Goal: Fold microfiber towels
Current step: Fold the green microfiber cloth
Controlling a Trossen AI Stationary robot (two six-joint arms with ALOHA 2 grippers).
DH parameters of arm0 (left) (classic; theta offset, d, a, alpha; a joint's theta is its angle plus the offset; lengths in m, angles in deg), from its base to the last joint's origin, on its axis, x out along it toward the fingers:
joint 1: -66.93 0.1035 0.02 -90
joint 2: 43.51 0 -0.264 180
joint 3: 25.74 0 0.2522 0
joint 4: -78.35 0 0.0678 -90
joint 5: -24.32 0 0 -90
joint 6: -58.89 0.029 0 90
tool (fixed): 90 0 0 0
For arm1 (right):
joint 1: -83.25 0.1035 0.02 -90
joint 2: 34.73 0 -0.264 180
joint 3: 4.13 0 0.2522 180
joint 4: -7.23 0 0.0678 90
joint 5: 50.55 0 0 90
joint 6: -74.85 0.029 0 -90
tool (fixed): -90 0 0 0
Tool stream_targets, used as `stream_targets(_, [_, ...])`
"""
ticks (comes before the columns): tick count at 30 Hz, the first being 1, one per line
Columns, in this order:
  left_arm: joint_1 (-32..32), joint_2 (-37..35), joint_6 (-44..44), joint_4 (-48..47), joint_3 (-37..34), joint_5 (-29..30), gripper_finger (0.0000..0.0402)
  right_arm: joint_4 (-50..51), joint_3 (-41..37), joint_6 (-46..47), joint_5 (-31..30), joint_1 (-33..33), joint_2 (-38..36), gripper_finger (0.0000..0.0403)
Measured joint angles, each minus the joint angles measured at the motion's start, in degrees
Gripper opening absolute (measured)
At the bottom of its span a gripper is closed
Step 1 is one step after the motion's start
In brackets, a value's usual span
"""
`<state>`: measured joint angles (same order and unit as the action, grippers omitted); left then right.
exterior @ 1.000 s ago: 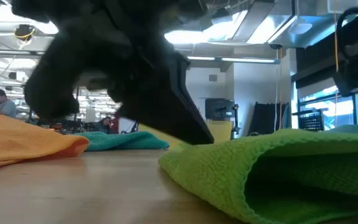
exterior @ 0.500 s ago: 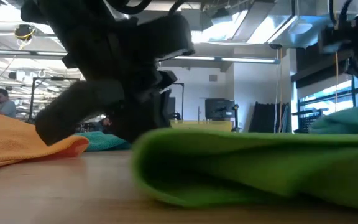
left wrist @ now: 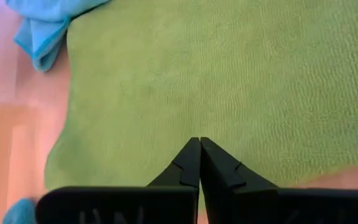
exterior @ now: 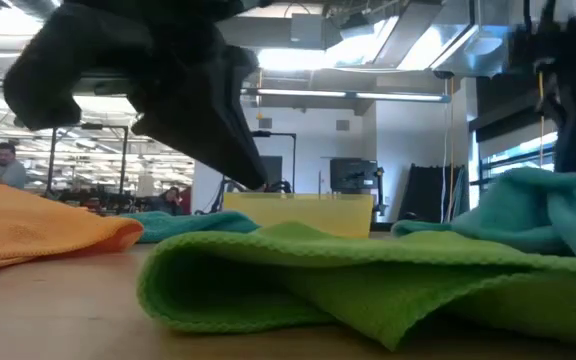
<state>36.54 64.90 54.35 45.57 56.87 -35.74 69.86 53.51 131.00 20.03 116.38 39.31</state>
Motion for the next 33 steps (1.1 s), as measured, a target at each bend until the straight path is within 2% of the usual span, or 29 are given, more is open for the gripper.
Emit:
stream_targets(6, [-1.7, -1.5, -1.4, -1.5, 0.0, 1.5, 0.0, 18.4, 0.0, 9.7, -1.1, -0.9, -1.0, 0.0049])
stream_targets(11, [-1.9, -1.5, -2.6, -1.6, 0.0, 2.1, 0.0, 20.2, 0.7, 11.0, -1.5, -0.9, -3.4, 0.0049])
stream_targets(14, [-1.9, -1.5, -2.6, -1.0, 0.0, 2.0, 0.0, 19.8, 2.9, 8.1, -1.5, -0.7, -4.8, 0.0056])
stream_targets(17, [-1.9, -1.5, -2.6, -0.7, 0.0, 1.8, 0.0, 19.1, 5.9, 4.5, -0.8, 0.0, -4.8, 0.0086])
stream_targets(22, [-2.0, -1.5, -2.7, 1.1, 0.0, -4.1, 0.0, 16.7, 9.2, -0.7, -1.2, 0.3, -4.7, 0.0172])
stream_targets(26, [-3.0, -1.5, -2.8, 1.1, 0.0, -6.9, 0.0, 15.6, 11.3, -1.4, -3.4, 0.3, -4.7, 0.0234])
stream_targets(29, [-4.8, -1.5, -2.5, 2.6, 0.0, -8.0, 0.0, 9.8, 12.1, -6.1, -4.2, 1.4, -4.7, 0.0258])
stream_targets(33, [-7.6, -1.5, 1.4, 6.9, 0.0, -8.1, 0.0, -0.9, 12.1, -15.6, -3.7, 3.4, -4.7, 0.0263])
